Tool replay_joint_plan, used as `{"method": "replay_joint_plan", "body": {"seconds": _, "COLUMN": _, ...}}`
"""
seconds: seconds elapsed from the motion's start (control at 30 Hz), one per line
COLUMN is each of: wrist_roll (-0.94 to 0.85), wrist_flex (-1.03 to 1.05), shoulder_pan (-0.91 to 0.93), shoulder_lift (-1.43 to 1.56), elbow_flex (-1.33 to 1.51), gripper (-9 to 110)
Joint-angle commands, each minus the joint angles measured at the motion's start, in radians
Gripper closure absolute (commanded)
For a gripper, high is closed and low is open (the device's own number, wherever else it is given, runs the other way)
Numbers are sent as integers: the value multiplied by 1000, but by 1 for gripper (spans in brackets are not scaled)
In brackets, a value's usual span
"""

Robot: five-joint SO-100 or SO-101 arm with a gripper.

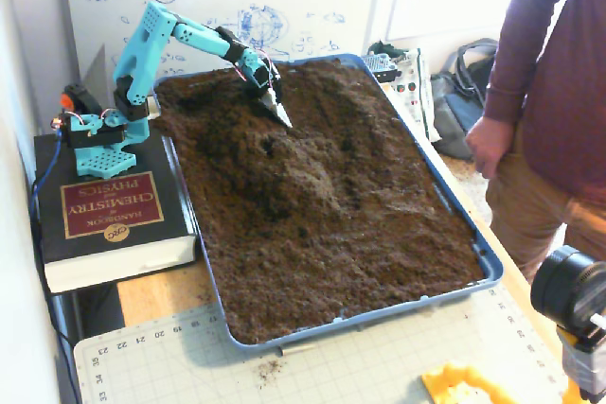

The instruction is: Build a berm.

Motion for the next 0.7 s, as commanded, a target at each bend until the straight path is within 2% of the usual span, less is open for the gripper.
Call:
{"method": "replay_joint_plan", "body": {"seconds": 0.0, "wrist_roll": -12, "wrist_flex": 17, "shoulder_pan": -15, "shoulder_lift": 110, "elbow_flex": 5, "gripper": 101}}
{"method": "replay_joint_plan", "body": {"seconds": 0.27, "wrist_roll": 2, "wrist_flex": 2, "shoulder_pan": -17, "shoulder_lift": 126, "elbow_flex": -37, "gripper": 101}}
{"method": "replay_joint_plan", "body": {"seconds": 0.5, "wrist_roll": 11, "wrist_flex": 15, "shoulder_pan": -3, "shoulder_lift": 213, "elbow_flex": -252, "gripper": 101}}
{"method": "replay_joint_plan", "body": {"seconds": 0.67, "wrist_roll": 150, "wrist_flex": 41, "shoulder_pan": -2, "shoulder_lift": 318, "elbow_flex": -305, "gripper": 101}}
